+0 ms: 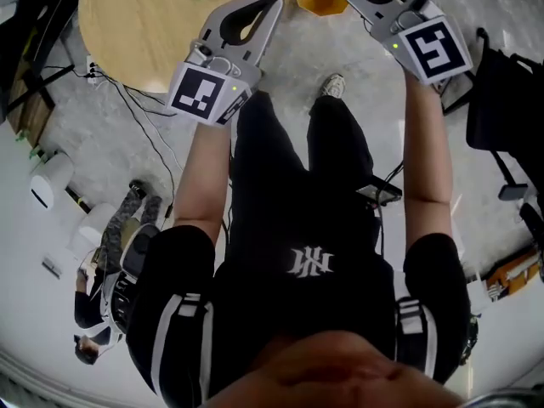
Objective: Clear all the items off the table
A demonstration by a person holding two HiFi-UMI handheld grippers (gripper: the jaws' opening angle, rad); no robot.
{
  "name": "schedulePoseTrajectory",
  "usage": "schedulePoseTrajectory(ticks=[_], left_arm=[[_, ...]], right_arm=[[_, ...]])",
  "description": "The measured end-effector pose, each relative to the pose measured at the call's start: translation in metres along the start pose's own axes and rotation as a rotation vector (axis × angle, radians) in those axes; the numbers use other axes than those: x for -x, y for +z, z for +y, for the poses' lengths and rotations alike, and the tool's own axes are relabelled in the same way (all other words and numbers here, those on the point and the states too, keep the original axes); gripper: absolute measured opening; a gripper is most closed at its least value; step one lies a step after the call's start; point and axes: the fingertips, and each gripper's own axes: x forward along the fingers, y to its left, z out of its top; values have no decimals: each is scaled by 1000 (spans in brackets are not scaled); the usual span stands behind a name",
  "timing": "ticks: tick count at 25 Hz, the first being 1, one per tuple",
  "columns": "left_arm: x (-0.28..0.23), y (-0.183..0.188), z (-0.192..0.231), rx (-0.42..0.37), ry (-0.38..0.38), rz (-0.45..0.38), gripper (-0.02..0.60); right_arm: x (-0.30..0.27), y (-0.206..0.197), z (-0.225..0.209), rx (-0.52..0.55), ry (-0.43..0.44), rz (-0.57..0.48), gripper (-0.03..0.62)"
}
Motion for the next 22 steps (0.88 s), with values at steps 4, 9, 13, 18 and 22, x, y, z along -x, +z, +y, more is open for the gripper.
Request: schedulePoseTrajectory(ticks=[4, 9, 13, 18, 22], left_arm=[[-69, -19, -55, 31, -7, -5, 12], [-114, -74, -74, 53, -2, 26, 12], [-132, -132, -70, 86, 14, 43, 12], [-142, -219, -54, 95, 53, 68, 12], [-133, -298, -40, 114, 83, 99, 12]], right_arm=[[66, -39, -45, -6, -28, 2, 206], [87, -112, -69, -39, -67, 25, 206], [75, -188, -68, -57, -62, 77, 206], [34, -289, -38, -88, -14, 123, 206], [1, -367, -3, -117, 41, 177, 206]])
